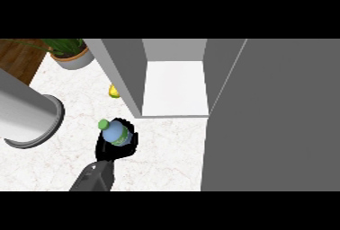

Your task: Pick up the bottled water, place it into the cabinet and close the cabinet

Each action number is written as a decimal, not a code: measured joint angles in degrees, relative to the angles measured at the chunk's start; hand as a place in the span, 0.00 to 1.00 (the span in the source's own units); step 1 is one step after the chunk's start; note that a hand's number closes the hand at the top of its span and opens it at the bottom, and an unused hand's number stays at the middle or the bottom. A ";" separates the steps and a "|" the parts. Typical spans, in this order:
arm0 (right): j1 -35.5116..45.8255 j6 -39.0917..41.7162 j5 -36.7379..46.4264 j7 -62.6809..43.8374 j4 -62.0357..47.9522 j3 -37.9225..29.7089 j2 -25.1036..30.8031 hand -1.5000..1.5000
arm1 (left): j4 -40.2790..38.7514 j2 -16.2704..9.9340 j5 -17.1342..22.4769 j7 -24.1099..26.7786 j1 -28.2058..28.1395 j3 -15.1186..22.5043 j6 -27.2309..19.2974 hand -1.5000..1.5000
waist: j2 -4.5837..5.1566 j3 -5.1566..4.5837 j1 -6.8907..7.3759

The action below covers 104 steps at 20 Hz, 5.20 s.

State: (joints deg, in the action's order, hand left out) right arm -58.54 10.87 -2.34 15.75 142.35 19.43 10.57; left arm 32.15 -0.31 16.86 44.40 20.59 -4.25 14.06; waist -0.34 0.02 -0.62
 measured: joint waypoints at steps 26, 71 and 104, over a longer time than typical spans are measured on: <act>1.79 1.28 -1.48 1.24 -0.55 -5.23 0.16 0.00 | 8.82 0.29 12.67 -22.55 26.36 24.19 -40.77 1.00 | 0.62 -0.02 -1.91; 4.07 8.49 -5.73 2.57 -2.66 -8.98 0.35 0.00 | -22.69 -2.38 12.15 -6.79 48.32 14.55 -39.43 0.00 | 2.14 -0.14 -4.28; 1.70 4.19 -1.93 -1.40 -0.73 -2.07 -2.04 0.00 | 24.44 -1.55 18.72 -10.18 13.32 31.84 -25.42 0.00 | -0.33 -0.05 1.07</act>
State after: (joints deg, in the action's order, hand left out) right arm -56.84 15.06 -4.27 14.36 141.62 17.36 8.53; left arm 56.58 -1.86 35.58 34.21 33.90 27.59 -11.36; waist -0.67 -0.03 0.46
